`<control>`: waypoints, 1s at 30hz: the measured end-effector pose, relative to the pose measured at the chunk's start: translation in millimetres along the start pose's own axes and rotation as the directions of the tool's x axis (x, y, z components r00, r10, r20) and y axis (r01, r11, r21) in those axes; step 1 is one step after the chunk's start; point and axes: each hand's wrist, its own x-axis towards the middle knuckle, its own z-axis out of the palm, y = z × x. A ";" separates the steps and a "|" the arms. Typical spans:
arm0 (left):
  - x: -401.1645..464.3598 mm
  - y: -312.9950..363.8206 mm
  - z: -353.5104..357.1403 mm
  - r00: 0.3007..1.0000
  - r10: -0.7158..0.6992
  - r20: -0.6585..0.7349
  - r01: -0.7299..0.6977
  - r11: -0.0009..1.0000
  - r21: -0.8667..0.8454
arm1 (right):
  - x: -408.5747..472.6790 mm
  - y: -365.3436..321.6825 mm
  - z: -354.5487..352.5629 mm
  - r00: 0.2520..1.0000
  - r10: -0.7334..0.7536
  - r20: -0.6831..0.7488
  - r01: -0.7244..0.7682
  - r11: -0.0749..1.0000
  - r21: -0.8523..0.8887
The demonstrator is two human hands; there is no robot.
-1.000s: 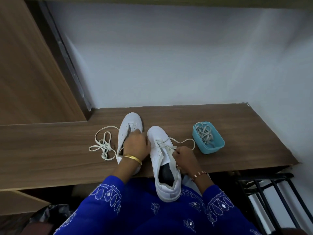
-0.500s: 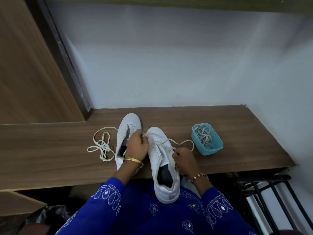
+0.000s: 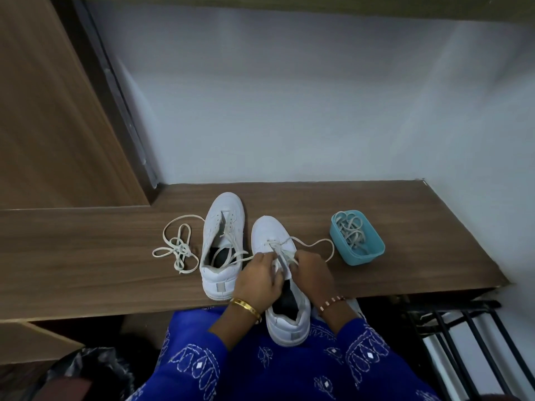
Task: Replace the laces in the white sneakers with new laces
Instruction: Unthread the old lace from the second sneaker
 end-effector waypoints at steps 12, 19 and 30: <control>10.3 -6.7 -5.0 0.982 -0.164 0.097 0.171 0.982 -0.075 | 8.8 13.1 -6.7 0.998 0.013 0.068 -0.016 0.999 0.044; 21.5 -13.1 -7.9 0.980 -0.185 0.074 0.194 0.968 -0.158 | 10.5 20.4 -10.3 0.995 0.061 0.077 -0.067 0.994 0.087; 16.8 -13.2 -11.4 0.981 -0.153 0.118 0.165 0.981 -0.098 | 7.3 18.5 -10.0 0.987 0.136 0.088 -0.154 0.953 0.261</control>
